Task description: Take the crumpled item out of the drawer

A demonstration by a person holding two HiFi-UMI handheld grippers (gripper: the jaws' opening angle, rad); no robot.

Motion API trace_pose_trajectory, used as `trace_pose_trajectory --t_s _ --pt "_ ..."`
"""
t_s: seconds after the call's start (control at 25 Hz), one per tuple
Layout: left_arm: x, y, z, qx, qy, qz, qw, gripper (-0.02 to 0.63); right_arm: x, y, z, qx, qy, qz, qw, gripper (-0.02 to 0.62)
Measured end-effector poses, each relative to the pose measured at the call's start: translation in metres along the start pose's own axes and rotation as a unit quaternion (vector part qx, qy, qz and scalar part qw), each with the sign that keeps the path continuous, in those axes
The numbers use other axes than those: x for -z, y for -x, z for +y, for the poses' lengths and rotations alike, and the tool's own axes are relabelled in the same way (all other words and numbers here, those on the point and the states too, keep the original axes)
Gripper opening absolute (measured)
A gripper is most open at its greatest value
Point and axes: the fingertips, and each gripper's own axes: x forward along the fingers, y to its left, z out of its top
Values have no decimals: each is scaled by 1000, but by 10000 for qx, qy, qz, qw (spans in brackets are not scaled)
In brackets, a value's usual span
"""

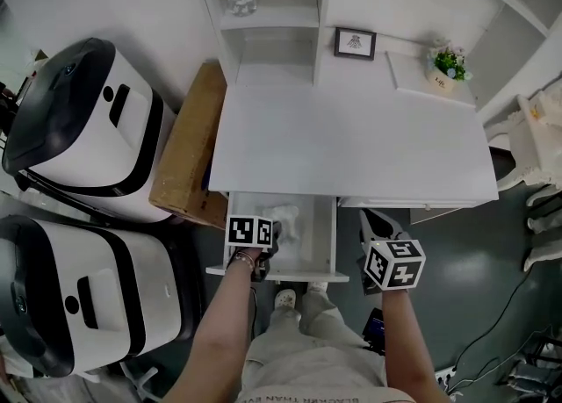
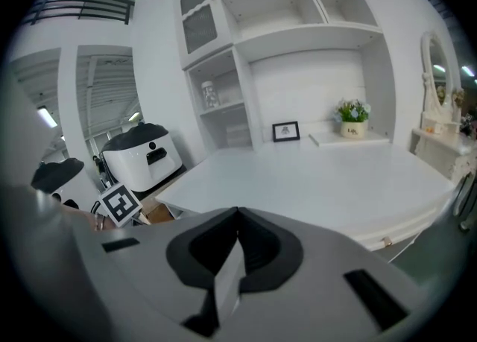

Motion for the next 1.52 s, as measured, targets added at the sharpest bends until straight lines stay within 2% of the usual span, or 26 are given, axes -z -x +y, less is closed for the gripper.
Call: trace_pose_trajectory --t_s 0.36,0.84,1.16,1.52 --pt "-19 38 -31 120 -438 -470 9979 52 -48 18 18 -106 399 -418 9983 6" --pt "-62 94 -66 159 -851 -1323 9874 54 -85 39 35 -248 780 -804 9934 6" --pt "-101 155 -90 173 -1098 -2279 9673 54 -120 65 44 -297 969 -1276 9866 6" --pt "-144 232 -122 257 -1355 -3400 9303 54 -160 98 57 -530 948 -1880 9761 6"
